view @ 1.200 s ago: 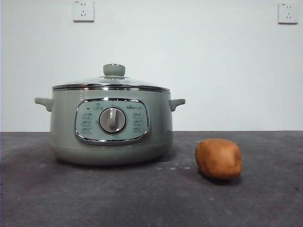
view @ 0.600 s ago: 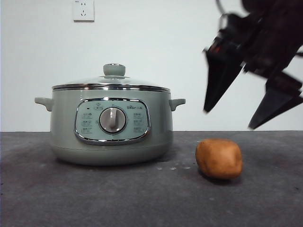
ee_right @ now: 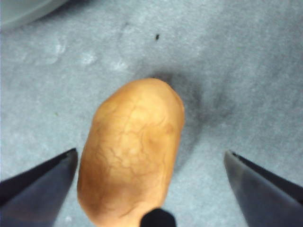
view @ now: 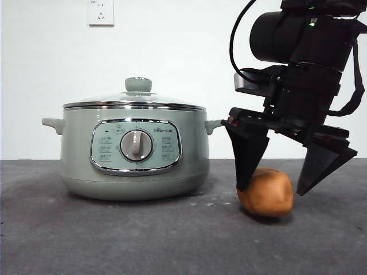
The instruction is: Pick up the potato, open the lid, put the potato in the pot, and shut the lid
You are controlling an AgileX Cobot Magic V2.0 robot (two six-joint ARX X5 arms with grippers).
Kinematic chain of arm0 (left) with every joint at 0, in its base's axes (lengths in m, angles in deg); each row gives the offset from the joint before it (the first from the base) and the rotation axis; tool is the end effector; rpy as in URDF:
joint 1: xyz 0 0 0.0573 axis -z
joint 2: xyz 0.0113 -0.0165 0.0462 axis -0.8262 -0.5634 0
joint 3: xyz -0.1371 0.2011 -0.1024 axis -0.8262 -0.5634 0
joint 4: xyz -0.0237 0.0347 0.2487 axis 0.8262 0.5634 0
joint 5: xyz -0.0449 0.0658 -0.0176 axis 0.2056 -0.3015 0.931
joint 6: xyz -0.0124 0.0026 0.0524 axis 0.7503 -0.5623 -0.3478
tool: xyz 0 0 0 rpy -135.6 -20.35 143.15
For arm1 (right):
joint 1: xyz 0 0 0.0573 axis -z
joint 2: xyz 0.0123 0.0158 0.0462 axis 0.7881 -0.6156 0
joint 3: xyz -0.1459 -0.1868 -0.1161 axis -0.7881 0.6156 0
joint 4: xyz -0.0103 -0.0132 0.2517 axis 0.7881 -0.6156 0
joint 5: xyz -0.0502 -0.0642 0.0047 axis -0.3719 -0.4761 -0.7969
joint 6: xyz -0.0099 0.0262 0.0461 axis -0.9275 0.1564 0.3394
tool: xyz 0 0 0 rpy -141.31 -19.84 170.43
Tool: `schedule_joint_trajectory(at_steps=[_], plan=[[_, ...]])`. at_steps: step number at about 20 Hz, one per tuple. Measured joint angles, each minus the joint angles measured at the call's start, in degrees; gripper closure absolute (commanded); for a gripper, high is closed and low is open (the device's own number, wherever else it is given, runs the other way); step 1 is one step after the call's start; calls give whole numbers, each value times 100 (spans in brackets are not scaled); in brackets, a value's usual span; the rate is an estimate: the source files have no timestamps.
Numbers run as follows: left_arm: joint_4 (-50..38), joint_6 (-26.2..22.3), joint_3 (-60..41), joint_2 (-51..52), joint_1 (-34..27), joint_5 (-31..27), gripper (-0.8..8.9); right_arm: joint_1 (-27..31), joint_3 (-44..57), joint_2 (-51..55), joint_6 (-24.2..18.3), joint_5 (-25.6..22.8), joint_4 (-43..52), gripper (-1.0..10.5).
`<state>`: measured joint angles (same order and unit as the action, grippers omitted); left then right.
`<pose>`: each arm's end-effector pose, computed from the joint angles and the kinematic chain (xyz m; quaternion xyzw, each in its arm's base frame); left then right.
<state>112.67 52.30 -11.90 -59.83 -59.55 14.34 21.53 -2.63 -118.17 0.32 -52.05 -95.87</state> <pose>0.1160 -0.0076 0.3401 -0.0779 0.2148 -0.2349 0.9448 0.2568 0.1534 0.1839 -0.0822 0.5618 0.2097 0.7960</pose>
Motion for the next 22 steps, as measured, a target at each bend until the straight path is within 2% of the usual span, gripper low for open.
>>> schedule_joint_trajectory(at_steps=[3,5,13,17,22], plan=[[0,0,0,-15,0,0,180,0,0,0,-2,109,83,890],[0,0,0,-28,0,0,180,0,0,0,0,304,168,960],[0,0,0,-66,68,-2,180,-4,0,125,-4,376,177,958],[-2,0,46,-273,332,-7,180,-4,0,1071,-4,376,101,958],[-4,-98,844,-1132,675,-195,180,-4,-2,2496,-72,376,-258,958]])
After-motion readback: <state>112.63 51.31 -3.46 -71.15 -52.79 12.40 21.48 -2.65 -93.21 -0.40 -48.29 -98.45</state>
